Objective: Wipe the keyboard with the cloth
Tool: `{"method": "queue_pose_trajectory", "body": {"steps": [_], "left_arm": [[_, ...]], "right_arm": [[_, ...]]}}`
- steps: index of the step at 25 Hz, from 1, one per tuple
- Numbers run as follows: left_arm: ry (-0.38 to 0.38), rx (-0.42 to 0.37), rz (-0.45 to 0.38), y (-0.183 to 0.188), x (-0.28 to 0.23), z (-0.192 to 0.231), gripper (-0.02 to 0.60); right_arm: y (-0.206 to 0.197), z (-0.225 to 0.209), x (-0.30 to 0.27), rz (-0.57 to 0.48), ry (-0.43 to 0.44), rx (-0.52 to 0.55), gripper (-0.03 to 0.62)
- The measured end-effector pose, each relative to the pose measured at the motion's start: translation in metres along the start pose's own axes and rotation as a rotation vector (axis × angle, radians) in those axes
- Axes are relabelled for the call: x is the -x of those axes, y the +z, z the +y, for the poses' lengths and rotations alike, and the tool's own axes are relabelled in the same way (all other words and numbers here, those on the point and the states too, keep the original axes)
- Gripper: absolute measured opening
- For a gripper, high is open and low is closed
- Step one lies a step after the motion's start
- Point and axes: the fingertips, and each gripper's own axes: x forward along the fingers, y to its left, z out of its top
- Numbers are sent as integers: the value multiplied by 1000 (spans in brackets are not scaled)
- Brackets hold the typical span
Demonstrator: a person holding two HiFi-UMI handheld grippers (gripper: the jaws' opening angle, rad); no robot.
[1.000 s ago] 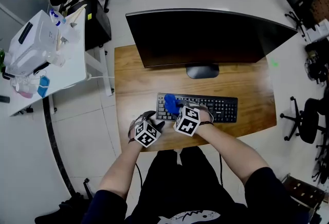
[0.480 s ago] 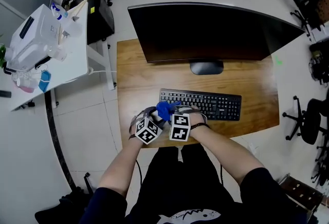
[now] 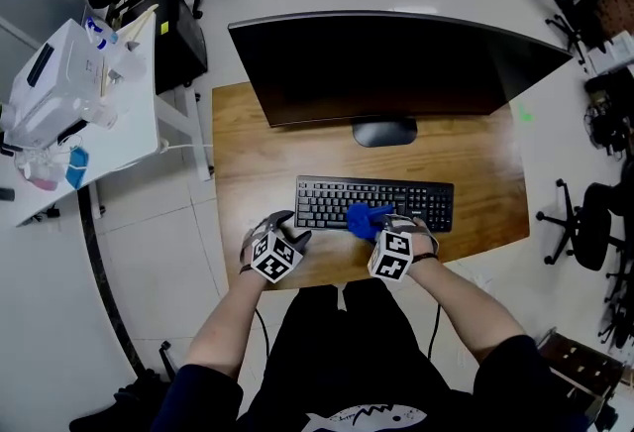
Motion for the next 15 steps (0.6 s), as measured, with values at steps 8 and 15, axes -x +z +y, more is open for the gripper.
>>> {"method": "queue_pose_trajectory", "body": {"steps": [8, 15], "left_arm": [[1, -1, -2, -1, 1, 1, 245], [1, 0, 16, -2, 1, 0, 245]], "right_arm": [[59, -16, 21, -129, -30, -66, 141], [155, 4, -21, -160, 2, 113, 141]]}}
